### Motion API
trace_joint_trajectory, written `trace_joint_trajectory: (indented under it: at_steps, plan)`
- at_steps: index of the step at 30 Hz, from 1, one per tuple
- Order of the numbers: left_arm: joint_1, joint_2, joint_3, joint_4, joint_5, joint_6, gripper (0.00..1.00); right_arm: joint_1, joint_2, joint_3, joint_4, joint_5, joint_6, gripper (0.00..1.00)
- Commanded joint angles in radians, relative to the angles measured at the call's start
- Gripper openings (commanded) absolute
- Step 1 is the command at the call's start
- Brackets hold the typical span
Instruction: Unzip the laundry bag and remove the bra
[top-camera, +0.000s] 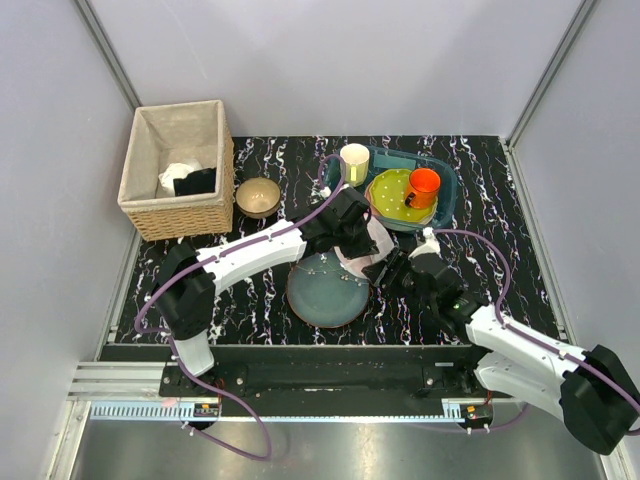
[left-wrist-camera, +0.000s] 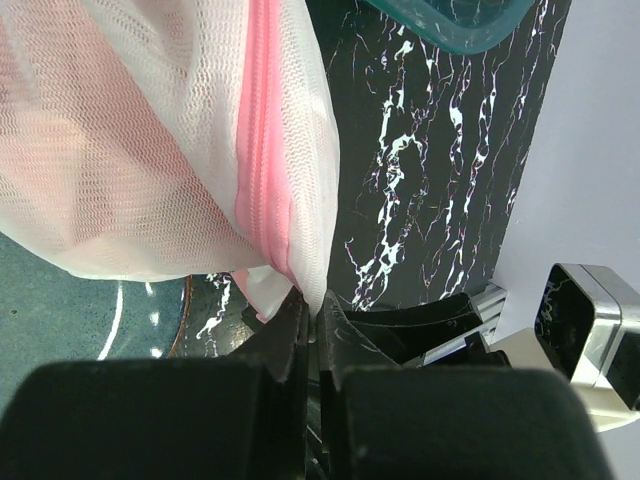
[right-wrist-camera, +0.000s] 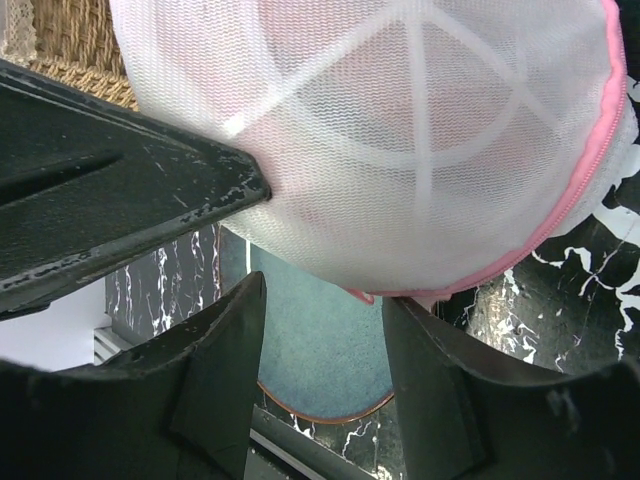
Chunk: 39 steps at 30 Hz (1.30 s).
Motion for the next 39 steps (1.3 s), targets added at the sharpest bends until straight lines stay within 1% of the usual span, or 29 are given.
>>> trace_joint_trajectory:
  at_steps: [1, 10, 18, 25, 34, 39]
  plan:
    - [-0.002, -0.02, 0.006, -0.002, 0.01, -0.012, 0.0, -0.001, 0.001, -0.003, 0.056, 0.043, -0.021, 0.6]
    - [0.0, -0.021, 0.005, -0.002, 0.01, -0.011, 0.0, -0.001, 0.03, 0.023, 0.101, 0.03, -0.047, 0.59]
    - [0.0, -0.023, 0.003, -0.004, 0.004, -0.01, 0.0, -0.002, 0.008, 0.035, 0.09, 0.032, -0.051, 0.55]
    - [0.0, -0.023, -0.006, -0.002, 0.004, -0.017, 0.0, -0.002, -0.02, 0.041, 0.09, 0.032, -0.054, 0.53]
    - [0.0, -0.035, -0.018, -0.002, 0.004, -0.02, 0.0, -0.001, 0.023, 0.041, 0.101, 0.037, -0.048, 0.52]
    - [0.0, -0.04, -0.026, -0.002, 0.004, -0.021, 0.0, -0.001, -0.02, 0.054, 0.063, 0.04, -0.044, 0.51]
